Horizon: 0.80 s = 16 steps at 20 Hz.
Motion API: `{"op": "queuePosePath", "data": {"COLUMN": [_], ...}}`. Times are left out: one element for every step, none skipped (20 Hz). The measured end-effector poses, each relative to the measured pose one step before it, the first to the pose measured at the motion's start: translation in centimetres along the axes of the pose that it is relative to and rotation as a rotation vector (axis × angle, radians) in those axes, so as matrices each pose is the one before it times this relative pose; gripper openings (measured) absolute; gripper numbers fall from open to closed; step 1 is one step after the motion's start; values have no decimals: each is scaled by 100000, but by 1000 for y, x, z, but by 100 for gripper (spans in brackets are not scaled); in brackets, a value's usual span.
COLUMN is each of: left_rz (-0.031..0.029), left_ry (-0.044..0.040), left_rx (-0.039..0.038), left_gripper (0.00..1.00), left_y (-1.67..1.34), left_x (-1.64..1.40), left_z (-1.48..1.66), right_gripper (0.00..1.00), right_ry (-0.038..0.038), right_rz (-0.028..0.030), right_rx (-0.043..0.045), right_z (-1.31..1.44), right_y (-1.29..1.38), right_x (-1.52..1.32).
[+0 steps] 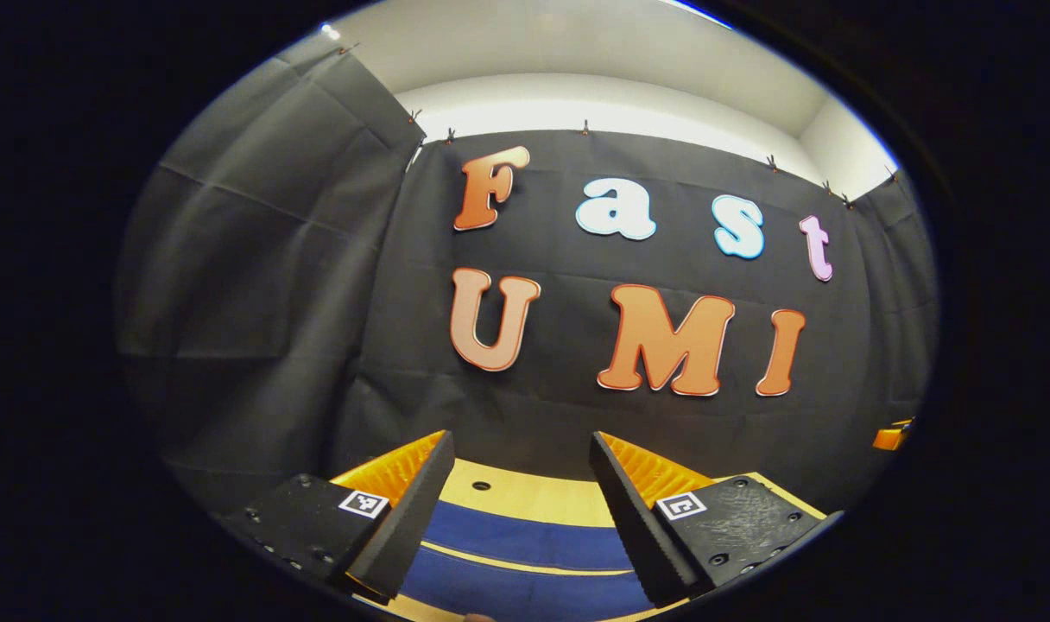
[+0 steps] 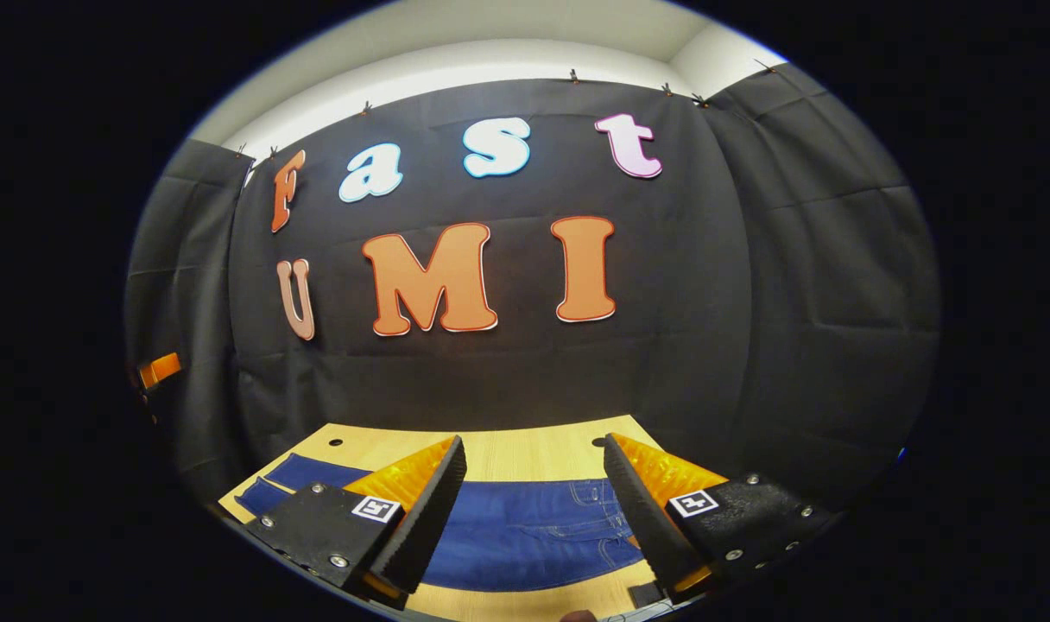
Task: Grasp the waist and the cuffs of the jeans and fold them to make the two legs overlap; first hold the waist and fold one-third of the jeans toward the cuffs, then hold the cuffs and fold the remaining one-third in the same direction to finish folding.
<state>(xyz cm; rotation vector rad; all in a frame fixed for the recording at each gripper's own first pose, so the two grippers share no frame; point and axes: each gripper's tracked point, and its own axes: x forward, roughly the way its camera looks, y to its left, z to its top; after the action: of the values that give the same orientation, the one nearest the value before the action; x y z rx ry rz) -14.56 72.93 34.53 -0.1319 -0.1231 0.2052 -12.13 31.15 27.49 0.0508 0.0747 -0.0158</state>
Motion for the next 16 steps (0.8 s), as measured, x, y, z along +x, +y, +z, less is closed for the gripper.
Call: {"op": "queuePosePath", "data": {"left_rz": [835, -5, -656, -390, -12, 521, 567, 119, -696, -1244, -1132, -707, -166, 368, 76, 95], "left_ry": [-199, -483, -596, -269, 279, 350, 496, 278, 187, 611, 1132, 677, -258, -703, -667, -245], "left_rx": [-441, -1443, -1838, -1622, -630, 182, 437, 408, 266, 138, 190, 457, 499, -289, -1207, -2122], "left_gripper": [94, 94, 94, 94, 94, 94, 94, 94, 94, 96, 97, 94, 99, 97, 94, 97], "left_y": [-22, -279, -256, -48, 232, 749, 767, 706, 617, 548, 661, 728, 788, 729, 404, 143], "left_x": [-454, -130, -82, -1, 239, 329, 338, 356, 502, 599, 674, 630, 558, 496, 399, 342], "left_z": [-157, 12, 92, -110, -110, -246, -129, -30, 142, -150, 56, 179, 394, 392, 310, 111], "right_gripper": [100, 100, 100, 97, 97, 97, 97, 100, 100, 100, 100, 98, 98, 98, 100, 100], "right_ry": [-319, -124, -45, -13, -70, -41, -98, -464, -569, -698, -380, -250, -227, -190, -624, -823], "right_rz": [1405, 1265, 801, 578, 347, -184, -621, -1659, -2146, -2142, -1594, -1153, -1162, -796, 164, 259], "right_rx": [551, 802, 792, 420, -260, -853, -1447, -1700, -1489, -588, 662, 1466, 1699, 1354, 435, -484], "right_z": [227, 134, 158, 57, 35, 142, 95, 206, 283, 183, 196, 17, -16, -131, -108, -111], "right_y": [-22, 153, 81, 163, 259, 309, 195, 118, -10, 88, 239, 347, 314, 241, 378, 250], "right_x": [532, 473, 403, 399, 306, 395, 339, 288, 221, 221, -29, -1, -138, -283, -250, -65]}}
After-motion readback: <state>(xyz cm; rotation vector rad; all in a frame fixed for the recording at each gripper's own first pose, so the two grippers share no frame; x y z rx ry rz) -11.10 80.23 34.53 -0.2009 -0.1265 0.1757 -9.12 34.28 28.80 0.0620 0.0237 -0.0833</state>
